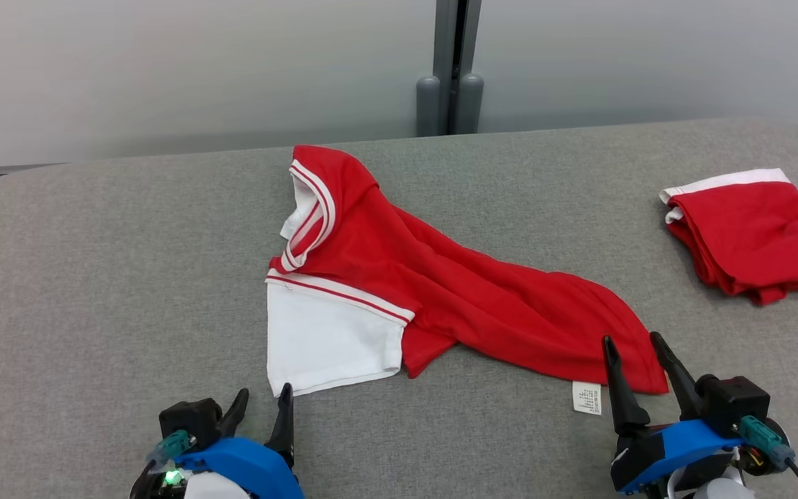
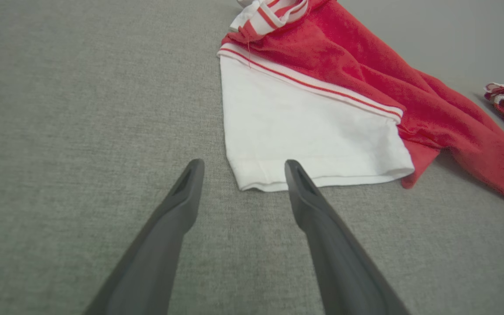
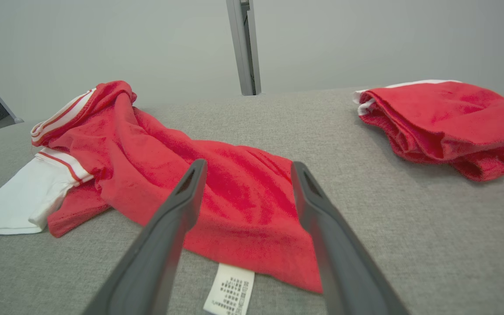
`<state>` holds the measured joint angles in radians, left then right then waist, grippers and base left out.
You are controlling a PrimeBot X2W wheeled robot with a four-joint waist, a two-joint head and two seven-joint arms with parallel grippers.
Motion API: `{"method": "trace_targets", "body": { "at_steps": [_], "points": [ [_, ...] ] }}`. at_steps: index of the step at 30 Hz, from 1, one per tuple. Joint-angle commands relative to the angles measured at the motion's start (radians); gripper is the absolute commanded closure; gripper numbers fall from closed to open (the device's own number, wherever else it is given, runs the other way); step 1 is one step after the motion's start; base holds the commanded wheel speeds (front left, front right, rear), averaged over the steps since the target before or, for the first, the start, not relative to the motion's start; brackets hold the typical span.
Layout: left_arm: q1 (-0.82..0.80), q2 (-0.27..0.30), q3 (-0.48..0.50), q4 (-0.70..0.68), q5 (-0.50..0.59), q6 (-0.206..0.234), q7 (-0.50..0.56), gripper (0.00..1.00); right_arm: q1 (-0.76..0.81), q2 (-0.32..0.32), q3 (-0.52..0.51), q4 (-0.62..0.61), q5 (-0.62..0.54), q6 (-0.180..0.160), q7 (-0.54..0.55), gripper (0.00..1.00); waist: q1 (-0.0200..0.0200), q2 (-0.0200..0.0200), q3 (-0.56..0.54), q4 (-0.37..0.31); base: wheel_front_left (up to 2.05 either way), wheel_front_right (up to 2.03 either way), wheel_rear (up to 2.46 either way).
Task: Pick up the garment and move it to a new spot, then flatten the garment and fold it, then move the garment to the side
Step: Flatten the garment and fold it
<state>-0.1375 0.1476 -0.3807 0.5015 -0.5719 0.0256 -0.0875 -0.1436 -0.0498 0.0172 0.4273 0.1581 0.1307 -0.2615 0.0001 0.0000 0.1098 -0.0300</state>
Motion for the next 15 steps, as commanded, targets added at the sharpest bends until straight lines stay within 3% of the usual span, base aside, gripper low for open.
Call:
{"method": "trace_targets", "body": {
  "at_steps": [1,9,10,12,13,14,15],
  "points": [
    [-0.027,-0.002,0.008,0.013,-0.008,0.000,0.005,0.00,-0.015,-0.002,-0.006,0.005,-0.007,0.000,-0.005,0.00,-0.0001,0.0000,0.008,-0.008,0.00,0.00,0.00],
    [-0.074,-0.014,-0.007,0.095,-0.028,-0.013,0.062,0.00,-0.022,-0.002,-0.056,0.064,-0.041,0.000,0.001,0.00,-0.0001,0.0000,0.043,-0.043,0.00,0.00,0.00],
    [-0.076,-0.014,-0.013,0.102,-0.025,-0.014,0.074,0.10,-0.024,-0.001,-0.066,0.076,-0.047,0.000,0.010,0.00,-0.0001,0.0000,0.046,-0.046,0.00,0.00,0.00],
    [-0.083,-0.016,-0.020,0.109,-0.021,-0.007,0.088,0.54,-0.028,-0.001,-0.082,0.097,-0.064,0.000,0.029,0.00,-0.0001,0.0000,0.051,-0.050,0.00,0.00,0.00],
    [-0.085,-0.015,-0.023,0.111,-0.017,-0.004,0.093,0.67,-0.032,-0.001,-0.090,0.106,-0.067,0.000,0.038,0.00,-0.0001,0.0000,0.052,-0.050,0.00,0.00,0.00],
    [-0.088,-0.013,-0.027,0.111,-0.014,-0.002,0.094,0.91,-0.036,-0.001,-0.096,0.116,-0.071,0.000,0.048,0.00,-0.0001,0.0000,0.054,-0.050,0.00,0.00,0.00],
    [-0.093,-0.012,-0.029,0.109,-0.012,0.000,0.095,1.00,-0.040,-0.001,-0.100,0.124,-0.069,0.000,0.058,0.00,-0.0001,0.0000,0.055,-0.050,0.00,0.00,0.00]
  ]
}}
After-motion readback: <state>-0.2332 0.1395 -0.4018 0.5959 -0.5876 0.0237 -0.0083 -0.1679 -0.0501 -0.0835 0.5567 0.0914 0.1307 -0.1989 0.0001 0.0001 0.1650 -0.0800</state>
